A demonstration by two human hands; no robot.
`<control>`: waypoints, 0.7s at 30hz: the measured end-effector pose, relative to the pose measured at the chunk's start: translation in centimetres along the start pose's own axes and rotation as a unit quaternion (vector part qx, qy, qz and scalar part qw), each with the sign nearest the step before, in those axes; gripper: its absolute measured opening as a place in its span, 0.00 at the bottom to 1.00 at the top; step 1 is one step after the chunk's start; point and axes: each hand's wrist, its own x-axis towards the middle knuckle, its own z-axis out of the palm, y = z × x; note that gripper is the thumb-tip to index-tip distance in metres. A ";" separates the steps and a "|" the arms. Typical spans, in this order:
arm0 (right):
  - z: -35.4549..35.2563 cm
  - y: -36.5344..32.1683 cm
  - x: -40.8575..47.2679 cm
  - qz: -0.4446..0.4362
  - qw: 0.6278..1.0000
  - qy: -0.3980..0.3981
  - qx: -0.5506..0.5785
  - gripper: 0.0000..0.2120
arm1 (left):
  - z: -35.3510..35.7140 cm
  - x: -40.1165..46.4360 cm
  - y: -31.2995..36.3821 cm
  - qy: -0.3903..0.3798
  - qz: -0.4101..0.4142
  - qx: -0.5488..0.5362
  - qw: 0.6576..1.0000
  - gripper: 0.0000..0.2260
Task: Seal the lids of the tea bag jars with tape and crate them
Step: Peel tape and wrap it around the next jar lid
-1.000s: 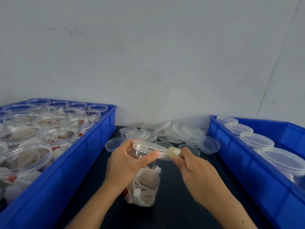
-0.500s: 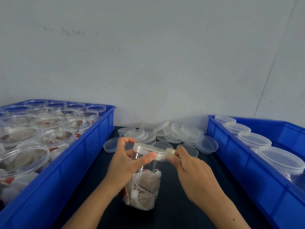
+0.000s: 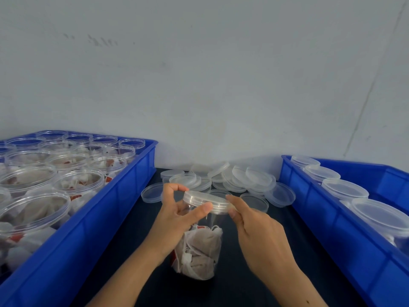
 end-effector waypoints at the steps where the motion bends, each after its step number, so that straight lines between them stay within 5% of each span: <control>1: 0.1 0.0 0.0 0.002 1.000 0.006 0.003 0.21 | 0.2 -0.1 0.0 0.003 -0.001 -0.002 1.000 0.31; 5: 0.4 -0.1 -0.1 0.011 1.000 0.025 0.006 0.22 | 1.8 -0.7 0.4 0.088 0.057 0.122 0.987 0.23; 10: 0.7 -1.0 -0.6 -0.001 1.000 0.014 0.027 0.24 | 2.8 -1.3 0.5 0.116 0.053 0.247 0.961 0.43; 15: 0.4 -1.9 -0.7 -0.039 0.998 -0.048 0.000 0.28 | 1.7 -0.7 0.4 0.142 -0.003 0.218 0.966 0.47; 21: 0.1 -1.7 -1.1 0.011 0.986 -0.044 0.158 0.21 | 1.3 -0.2 0.1 0.165 -0.040 0.132 0.977 0.36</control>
